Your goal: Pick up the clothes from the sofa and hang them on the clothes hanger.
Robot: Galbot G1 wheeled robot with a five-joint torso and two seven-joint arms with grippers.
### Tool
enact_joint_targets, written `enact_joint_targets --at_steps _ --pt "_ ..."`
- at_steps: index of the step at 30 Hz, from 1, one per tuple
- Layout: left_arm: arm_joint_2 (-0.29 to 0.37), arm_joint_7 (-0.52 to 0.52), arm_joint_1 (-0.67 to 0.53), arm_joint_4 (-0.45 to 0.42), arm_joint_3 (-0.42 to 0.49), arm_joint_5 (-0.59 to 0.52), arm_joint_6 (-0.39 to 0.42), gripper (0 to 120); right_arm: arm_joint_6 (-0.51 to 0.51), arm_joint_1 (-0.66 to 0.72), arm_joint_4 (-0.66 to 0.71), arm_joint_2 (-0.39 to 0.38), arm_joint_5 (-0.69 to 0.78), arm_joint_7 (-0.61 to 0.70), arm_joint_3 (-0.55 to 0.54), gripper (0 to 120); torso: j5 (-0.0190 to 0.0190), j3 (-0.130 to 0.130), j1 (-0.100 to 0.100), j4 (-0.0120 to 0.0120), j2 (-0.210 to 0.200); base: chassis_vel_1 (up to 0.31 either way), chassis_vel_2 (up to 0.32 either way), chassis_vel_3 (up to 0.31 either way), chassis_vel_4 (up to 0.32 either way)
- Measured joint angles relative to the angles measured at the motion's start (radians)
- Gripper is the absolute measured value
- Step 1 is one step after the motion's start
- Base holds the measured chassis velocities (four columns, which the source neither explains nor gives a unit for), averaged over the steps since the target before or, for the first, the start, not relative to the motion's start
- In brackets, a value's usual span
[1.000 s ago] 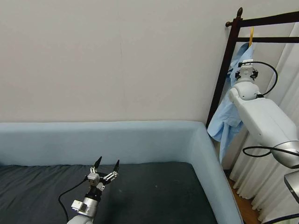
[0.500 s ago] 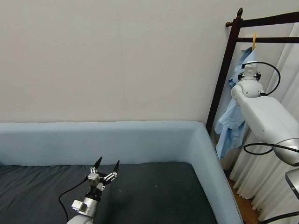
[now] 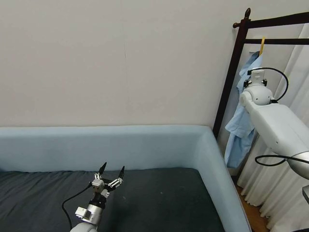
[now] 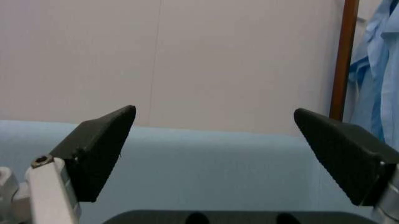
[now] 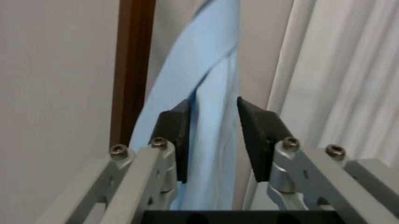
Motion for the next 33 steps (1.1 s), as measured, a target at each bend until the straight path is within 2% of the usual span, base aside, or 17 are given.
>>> enact_joint_targets --at_steps 8,11,12,13,14,15,16,18,19,20,21,22,24,25,28,29,33 --pt "-0.014 -0.006 0.049 -0.071 -0.026 -0.021 -0.017 100 0.253 -0.139 0.207 -0.097 -0.017 -0.055 0.026 64 -0.0001 0.000 0.000 0.0000 0.000 0.000 0.000 0.000 0.000" --pt "-0.020 -0.069 0.120 -0.175 -0.056 -0.028 0.026 100 0.386 -0.311 0.378 -0.178 0.036 -0.160 0.067 77 0.0001 0.000 0.000 0.0001 0.000 0.000 0.000 0.000 0.000" --pt "-0.020 -0.069 0.120 -0.175 -0.056 -0.028 0.026 100 0.386 -0.311 0.378 -0.178 0.036 -0.160 0.067 77 0.0001 0.000 0.000 0.0001 0.000 0.000 0.000 0.000 0.000" --pt "-0.026 -0.114 0.146 -0.219 -0.073 -0.008 0.054 100 0.445 -0.391 0.436 -0.196 0.042 -0.211 0.096 82 0.0003 0.000 0.000 -0.0003 0.000 0.000 0.000 0.000 0.000" --pt "-0.043 -0.191 0.183 -0.273 -0.099 0.054 0.093 100 0.524 -0.543 0.514 -0.204 0.031 -0.282 0.166 88 -0.0002 0.000 0.000 0.0003 0.000 0.000 0.000 0.000 0.000" --pt "-0.053 -0.212 0.196 -0.292 -0.112 0.082 0.102 100 0.550 -0.630 0.549 -0.200 0.019 -0.316 0.208 92 -0.0002 0.000 0.000 0.0003 0.000 0.000 0.000 0.000 0.000" --pt "-0.053 -0.212 0.196 -0.292 -0.112 0.082 0.102 100 0.550 -0.630 0.549 -0.200 0.019 -0.316 0.208 92 -0.0002 0.000 0.000 0.0003 0.000 0.000 0.000 0.000 0.000" --pt "-0.093 -0.332 0.223 -0.326 -0.142 0.178 0.096 100 0.602 -0.860 0.633 -0.165 -0.041 -0.380 0.334 98 0.0006 0.000 0.000 0.0001 0.000 0.000 0.000 0.000 0.000" --pt "-0.121 -0.371 0.241 -0.341 -0.167 0.225 0.107 100 0.619 -1.005 0.682 -0.116 -0.097 -0.404 0.414 100 -0.0007 0.000 0.000 0.0002 0.000 0.000 0.000 0.000 0.000" --pt "-0.136 -0.390 0.257 -0.353 -0.181 0.244 0.115 100 0.622 -1.105 0.712 -0.074 -0.142 -0.414 0.470 100 0.0001 0.000 0.000 -0.0001 0.000 0.000 0.000 0.000 0.000" --pt "-0.136 -0.390 0.257 -0.353 -0.181 0.244 0.115 100 0.622 -1.105 0.712 -0.074 -0.142 -0.414 0.470 100 0.0001 0.000 0.000 -0.0001 0.000 0.000 0.000 0.000 0.000" --pt "-0.148 -0.401 0.278 -0.370 -0.189 0.252 0.123 100 0.623 -1.213 0.751 -0.021 -0.192 -0.418 0.532 100 0.0015 0.000 0.000 -0.0003 0.000 0.000 0.000 0.000 0.000" --pt "-0.157 -0.403 0.328 -0.405 -0.190 0.263 0.135 100 0.623 -1.378 0.825 0.074 -0.264 -0.419 0.611 100 -0.0005 0.000 0.000 -0.0002 0.000 0.000 0.000 0.000 0.000" --pt "-0.157 -0.403 0.328 -0.405 -0.190 0.263 0.135 100 0.623 -1.378 0.825 0.074 -0.264 -0.419 0.611 100 -0.0005 0.000 0.000 -0.0002 0.000 0.000 0.000 0.000 0.000" --pt "-0.147 -0.402 0.392 -0.460 -0.192 0.292 0.160 100 0.620 -1.556 0.911 0.171 -0.349 -0.419 0.668 100 0.0003 0.000 0.000 -0.0004 0.000 0.000 0.000 0.000 0.000" --pt "-0.142 -0.406 0.411 -0.482 -0.196 0.293 0.173 100 0.618 -1.587 0.932 0.187 -0.366 -0.419 0.677 100 -0.0007 0.000 0.000 -0.0002 0.000 0.000 0.000 0.000 0.000" --pt "-0.130 -0.406 0.482 -0.546 -0.218 0.288 0.218 100 0.586 -1.655 0.991 0.224 -0.429 -0.386 0.696 100 0.0002 0.000 0.000 0.0003 0.000 0.000 0.000 0.000 0.000"
